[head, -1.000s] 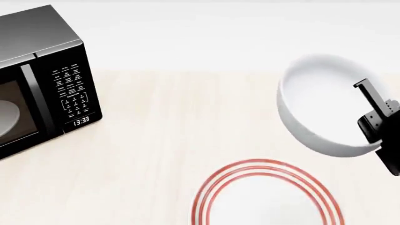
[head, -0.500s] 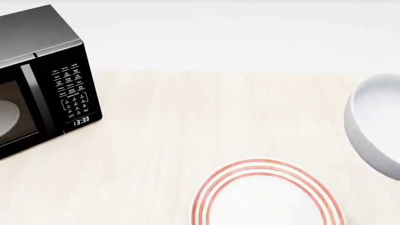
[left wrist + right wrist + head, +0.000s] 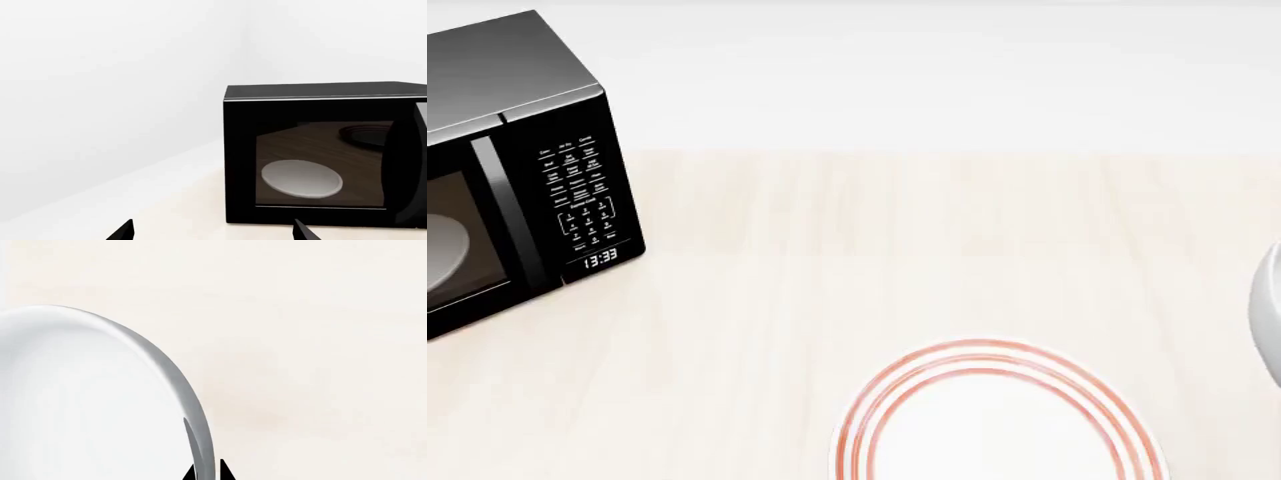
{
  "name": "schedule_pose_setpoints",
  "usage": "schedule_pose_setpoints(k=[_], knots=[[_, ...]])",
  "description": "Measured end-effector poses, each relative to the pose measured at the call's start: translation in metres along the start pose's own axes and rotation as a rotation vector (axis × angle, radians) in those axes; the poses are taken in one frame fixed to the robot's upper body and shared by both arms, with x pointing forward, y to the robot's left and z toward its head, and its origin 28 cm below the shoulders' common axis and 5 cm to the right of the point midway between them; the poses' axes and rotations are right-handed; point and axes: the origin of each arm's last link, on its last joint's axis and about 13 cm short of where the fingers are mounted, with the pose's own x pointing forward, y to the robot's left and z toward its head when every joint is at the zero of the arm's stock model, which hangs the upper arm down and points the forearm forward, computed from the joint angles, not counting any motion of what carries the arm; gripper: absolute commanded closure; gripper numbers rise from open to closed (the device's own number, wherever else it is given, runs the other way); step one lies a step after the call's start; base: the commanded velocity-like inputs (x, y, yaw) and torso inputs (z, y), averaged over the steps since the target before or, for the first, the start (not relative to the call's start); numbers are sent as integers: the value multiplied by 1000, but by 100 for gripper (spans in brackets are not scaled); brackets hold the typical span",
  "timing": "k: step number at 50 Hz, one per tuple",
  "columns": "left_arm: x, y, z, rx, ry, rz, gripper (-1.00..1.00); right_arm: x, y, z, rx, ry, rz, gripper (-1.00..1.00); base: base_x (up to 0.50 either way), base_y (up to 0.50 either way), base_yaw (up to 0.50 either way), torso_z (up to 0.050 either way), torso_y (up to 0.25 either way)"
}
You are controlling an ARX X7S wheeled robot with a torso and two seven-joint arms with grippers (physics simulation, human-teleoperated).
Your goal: Put the white bowl to the right of the plate.
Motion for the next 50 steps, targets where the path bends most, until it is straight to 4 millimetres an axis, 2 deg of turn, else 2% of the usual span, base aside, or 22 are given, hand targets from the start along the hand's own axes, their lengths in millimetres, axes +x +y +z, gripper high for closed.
schedule_pose_setpoints(k=[22,50], knots=[[-1,-2,-1,8,-2,-6,-100,28,-32,8,36,-9,-79,100,0,0,0,0,0],[-2,-3,0,12,-8,-12,-100,52,-45,6,27,-12,-135,100,0,0,0,0,1]])
